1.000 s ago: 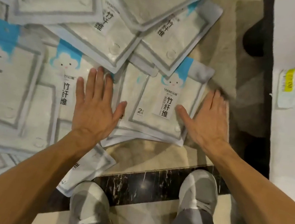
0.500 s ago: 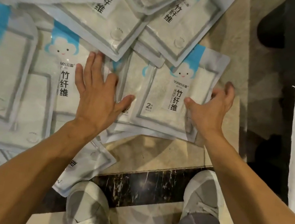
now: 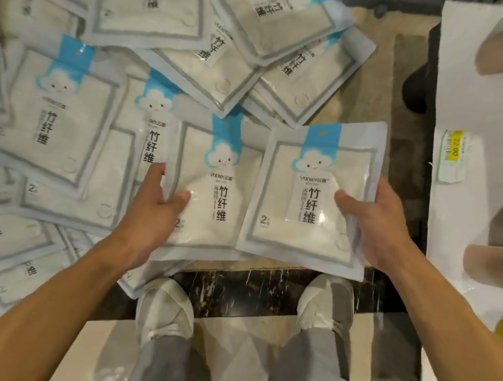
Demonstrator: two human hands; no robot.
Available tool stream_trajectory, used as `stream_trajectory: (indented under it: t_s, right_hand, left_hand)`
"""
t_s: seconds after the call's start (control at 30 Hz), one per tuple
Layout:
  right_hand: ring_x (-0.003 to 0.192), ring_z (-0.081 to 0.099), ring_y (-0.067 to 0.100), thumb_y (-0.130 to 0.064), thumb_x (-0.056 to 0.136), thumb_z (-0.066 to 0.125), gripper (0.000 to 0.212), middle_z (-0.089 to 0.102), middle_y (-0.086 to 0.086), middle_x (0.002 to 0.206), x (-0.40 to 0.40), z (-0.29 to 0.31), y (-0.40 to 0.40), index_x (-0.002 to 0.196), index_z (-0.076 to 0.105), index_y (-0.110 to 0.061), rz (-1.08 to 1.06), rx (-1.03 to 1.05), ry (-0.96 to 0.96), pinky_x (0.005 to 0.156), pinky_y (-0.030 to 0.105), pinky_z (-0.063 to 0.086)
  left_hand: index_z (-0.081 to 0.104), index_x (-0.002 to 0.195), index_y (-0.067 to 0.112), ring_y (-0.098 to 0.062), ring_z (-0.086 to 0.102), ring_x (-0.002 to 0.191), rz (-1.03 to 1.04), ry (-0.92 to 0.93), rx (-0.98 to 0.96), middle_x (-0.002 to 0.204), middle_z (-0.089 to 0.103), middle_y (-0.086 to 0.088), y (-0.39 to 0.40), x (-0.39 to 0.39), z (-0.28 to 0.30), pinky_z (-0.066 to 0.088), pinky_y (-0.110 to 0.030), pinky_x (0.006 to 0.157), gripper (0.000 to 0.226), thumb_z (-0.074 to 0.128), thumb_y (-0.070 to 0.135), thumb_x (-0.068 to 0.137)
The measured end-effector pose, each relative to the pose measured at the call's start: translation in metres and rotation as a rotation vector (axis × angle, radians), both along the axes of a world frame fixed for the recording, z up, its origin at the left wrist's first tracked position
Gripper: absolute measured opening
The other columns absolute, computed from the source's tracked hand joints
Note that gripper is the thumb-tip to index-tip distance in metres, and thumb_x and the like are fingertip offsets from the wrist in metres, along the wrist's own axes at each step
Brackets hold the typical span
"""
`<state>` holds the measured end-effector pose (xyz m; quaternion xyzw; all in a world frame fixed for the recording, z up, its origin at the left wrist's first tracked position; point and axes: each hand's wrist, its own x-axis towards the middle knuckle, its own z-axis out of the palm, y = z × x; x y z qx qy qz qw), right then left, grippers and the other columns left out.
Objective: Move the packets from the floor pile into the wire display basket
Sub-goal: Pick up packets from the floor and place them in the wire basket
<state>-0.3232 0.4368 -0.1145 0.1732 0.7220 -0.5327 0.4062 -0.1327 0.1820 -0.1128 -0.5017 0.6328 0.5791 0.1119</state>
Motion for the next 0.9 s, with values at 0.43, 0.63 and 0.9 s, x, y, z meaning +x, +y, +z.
stream_trajectory:
  t_s: [0.43,0.63,0.9]
  right_hand:
    - [0.102,0.075,0.034,0.002,0.092,0.065,0.036,0.077,0.014,0.114,-0.038,0.268,-0.073,0.125,0.062,-0.01,0.145,-0.101,0.014,0.081,0.05,0.064]
    - [0.103,0.074,0.038,0.002,0.093,0.064,0.039,0.076,0.016,0.115,-0.05,0.445,-0.141,0.129,0.061,-0.012,0.233,-0.158,0.086,0.092,0.06,0.057]
    - [0.1,0.076,0.034,0.004,0.092,0.065,0.039,0.076,0.015,0.114,-0.016,0.672,-0.242,0.127,0.061,-0.013,0.403,-0.284,0.22,0.082,0.05,0.063]
  left_hand:
    - [0.055,0.137,0.018,-0.026,0.073,0.108,0.349,0.294,0.171,0.119,0.075,-0.006,-0.093,0.042,0.249,0.063,-0.035,0.078,0.06,0.07,0.004,0.081]
    - [0.054,0.136,0.019,-0.035,0.072,0.107,0.432,0.395,0.165,0.123,0.073,-0.013,-0.149,0.062,0.415,0.063,-0.049,0.078,0.094,0.099,0.036,0.055]
    - [0.053,0.138,0.023,-0.035,0.07,0.113,0.5,0.588,-0.01,0.127,0.071,-0.01,-0.205,0.134,0.639,0.061,-0.053,0.087,0.077,0.09,0.029,0.07]
